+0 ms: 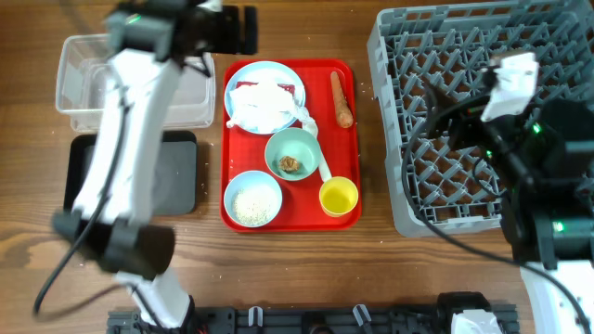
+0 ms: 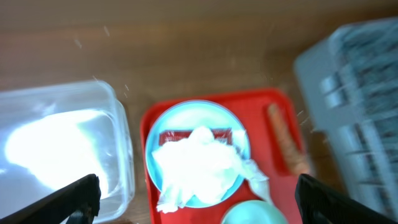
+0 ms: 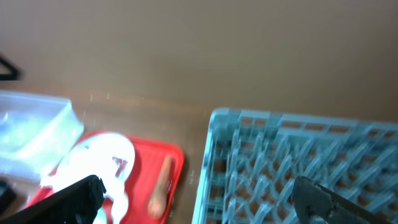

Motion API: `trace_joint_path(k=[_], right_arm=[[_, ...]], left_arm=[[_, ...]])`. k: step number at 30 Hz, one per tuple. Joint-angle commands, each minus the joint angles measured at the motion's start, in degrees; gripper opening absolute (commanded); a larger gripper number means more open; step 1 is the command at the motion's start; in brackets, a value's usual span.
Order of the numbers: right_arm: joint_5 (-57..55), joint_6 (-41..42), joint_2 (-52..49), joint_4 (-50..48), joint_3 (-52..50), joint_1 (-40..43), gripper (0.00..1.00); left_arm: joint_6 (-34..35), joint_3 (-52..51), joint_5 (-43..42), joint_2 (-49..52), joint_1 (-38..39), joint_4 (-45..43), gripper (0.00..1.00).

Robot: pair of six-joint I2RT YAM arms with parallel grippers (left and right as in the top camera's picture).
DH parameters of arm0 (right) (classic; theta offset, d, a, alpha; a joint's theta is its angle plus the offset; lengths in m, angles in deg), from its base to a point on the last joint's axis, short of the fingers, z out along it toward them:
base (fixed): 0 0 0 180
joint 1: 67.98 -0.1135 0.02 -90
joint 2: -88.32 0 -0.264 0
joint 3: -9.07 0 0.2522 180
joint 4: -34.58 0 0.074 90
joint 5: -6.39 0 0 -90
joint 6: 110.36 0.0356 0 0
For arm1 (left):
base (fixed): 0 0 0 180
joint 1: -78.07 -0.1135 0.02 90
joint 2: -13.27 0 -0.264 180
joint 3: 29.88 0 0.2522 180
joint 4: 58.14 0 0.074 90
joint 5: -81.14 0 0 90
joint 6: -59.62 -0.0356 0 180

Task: Sort waste into correct bins and load items into the dishwasher rack
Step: 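Grasp the tissue on the blue plate with the left gripper, drop in clear bin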

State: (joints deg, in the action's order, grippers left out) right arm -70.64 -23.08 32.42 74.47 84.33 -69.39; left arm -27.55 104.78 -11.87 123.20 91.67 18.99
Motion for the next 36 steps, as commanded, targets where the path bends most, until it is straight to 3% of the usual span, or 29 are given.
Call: trace_joint_path(k=[1,3,5,8,12,17,18,19,20,26,32,36], right_arm=[[5.55,-0.07,-4.20,1.64,1.03,0.13,1.00],[9.94,2.03,-7.91,2.71,1.03,0.13,1.00],[10.08,4.42,-9.62,3.82,1.03,0.13,1.00],[10.08,4.39,-12.13,5.05,1.03,0.13,1.00],[10.05,4.39,-13.84,5.20,1.03,0.13,1.00],[10.03,4.24,-14.86,6.36,1.01,0.13,1.00],[10.03,4.24,-15.13,6.27,1.03,0.13,1.00],[10.05,4.35,-15.34,6.29,1.03,0.13,1.00],[10.05,4.37,-15.43,6.58,1.01,0.13,1.00],[9.14,4.22,-15.63,7.41,1.03,0.13,1.00],[9.11,4.24,-15.63,7.87,1.03,0.13,1.00],[9.16,4.37,-15.69,8.00,1.03,0.13,1.00]], left_arm=[[-0.92,1.75,-0.07,11.37,2.58,-0.26,1.00],[-0.50,1.73,-5.99,18.95,4.24,-0.07,1.00],[-0.48,1.73,-6.69,22.53,5.05,-0.96,1.00],[-0.42,1.68,-6.80,26.36,6.03,0.79,1.00],[8.22,1.68,-3.72,30.29,5.53,-0.48,1.00],[8.81,1.68,-3.32,34.64,5.25,-4.04,0.97],[8.81,1.68,-3.34,35.30,5.27,-4.24,0.73],[8.79,1.68,-3.32,36.06,5.29,-4.33,0.33],[8.81,1.68,-3.34,36.68,5.29,-4.24,0.04],[10.86,3.76,-3.56,32.52,4.87,-1.66,0.04],[11.15,10.27,-3.23,17.07,1.09,1.64,0.04],[11.15,10.27,1.90,11.04,-4.02,1.68,0.04]])
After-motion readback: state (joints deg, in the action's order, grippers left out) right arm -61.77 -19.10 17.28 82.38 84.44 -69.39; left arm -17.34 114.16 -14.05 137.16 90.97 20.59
